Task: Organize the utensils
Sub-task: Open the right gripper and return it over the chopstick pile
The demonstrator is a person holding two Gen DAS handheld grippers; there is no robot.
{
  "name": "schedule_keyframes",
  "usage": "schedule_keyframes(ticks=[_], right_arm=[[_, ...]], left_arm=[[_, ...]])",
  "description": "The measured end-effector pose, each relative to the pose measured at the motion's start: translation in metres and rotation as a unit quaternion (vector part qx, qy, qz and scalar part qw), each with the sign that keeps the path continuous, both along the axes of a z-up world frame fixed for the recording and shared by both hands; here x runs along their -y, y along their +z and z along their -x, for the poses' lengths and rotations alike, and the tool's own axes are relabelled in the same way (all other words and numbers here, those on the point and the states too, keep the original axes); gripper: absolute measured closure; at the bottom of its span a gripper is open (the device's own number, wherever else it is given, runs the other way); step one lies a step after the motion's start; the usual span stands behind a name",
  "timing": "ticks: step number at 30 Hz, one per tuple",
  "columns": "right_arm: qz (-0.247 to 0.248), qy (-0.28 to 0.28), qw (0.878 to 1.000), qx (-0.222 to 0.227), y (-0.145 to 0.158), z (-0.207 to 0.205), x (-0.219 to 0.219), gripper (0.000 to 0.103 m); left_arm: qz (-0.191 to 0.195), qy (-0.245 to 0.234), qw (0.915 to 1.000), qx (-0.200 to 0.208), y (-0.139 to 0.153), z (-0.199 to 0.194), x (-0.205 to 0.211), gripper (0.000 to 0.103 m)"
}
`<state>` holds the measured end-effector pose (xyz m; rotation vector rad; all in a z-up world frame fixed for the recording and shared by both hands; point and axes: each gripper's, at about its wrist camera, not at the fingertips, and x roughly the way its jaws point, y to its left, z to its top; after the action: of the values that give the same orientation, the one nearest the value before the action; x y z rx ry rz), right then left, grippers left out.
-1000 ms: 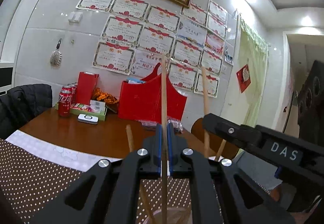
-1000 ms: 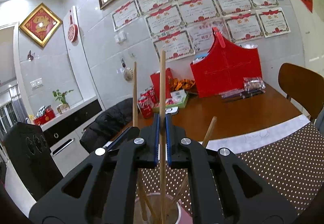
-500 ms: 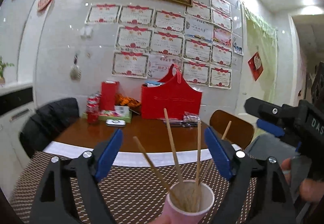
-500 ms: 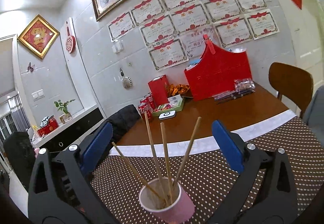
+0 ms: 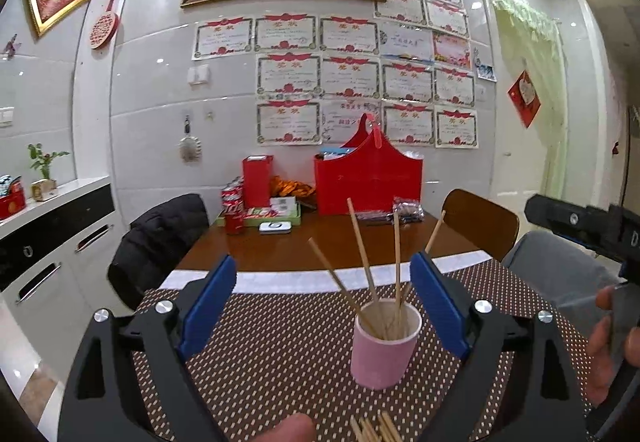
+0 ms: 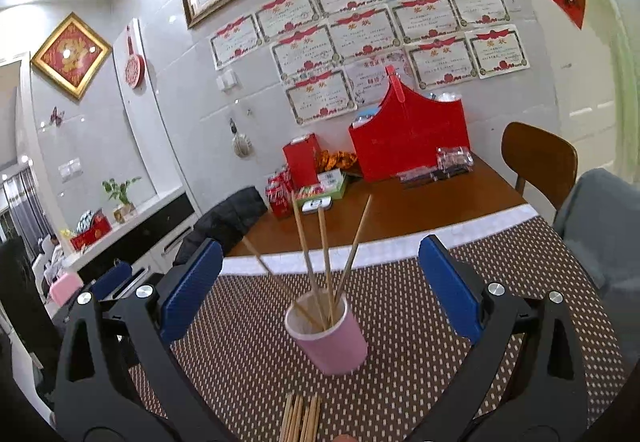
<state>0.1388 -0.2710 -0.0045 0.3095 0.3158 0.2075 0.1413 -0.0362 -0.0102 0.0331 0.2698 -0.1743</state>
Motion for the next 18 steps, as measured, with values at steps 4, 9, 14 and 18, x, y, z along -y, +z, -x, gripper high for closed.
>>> schedule_keyframes(ticks=[4, 9, 14, 18], right_arm=[[0.015, 0.005, 1.000, -0.022, -0.003, 0.020, -0.009, 0.006], [0.028, 0.019, 0.998, -0.050, -0.014, 0.042, -0.018, 0.006], [0.053, 0.037, 0.995, -0.082, -0.038, 0.065, -0.026, 0.006], [0.066, 0.043, 0.991, -0.112, -0.060, 0.074, -0.028, 0.006]], left_arm=[[-0.007, 0.017, 0.9997, -0.016, 0.000, 0.018, -0.004, 0.013], [-0.004, 0.029, 0.9984, -0.048, -0.010, 0.041, -0.014, 0.012], [-0.004, 0.031, 0.9964, -0.078, -0.030, 0.060, -0.024, 0.012], [-0.018, 0.027, 0.9934, -0.110, -0.056, 0.073, -0.024, 0.012]])
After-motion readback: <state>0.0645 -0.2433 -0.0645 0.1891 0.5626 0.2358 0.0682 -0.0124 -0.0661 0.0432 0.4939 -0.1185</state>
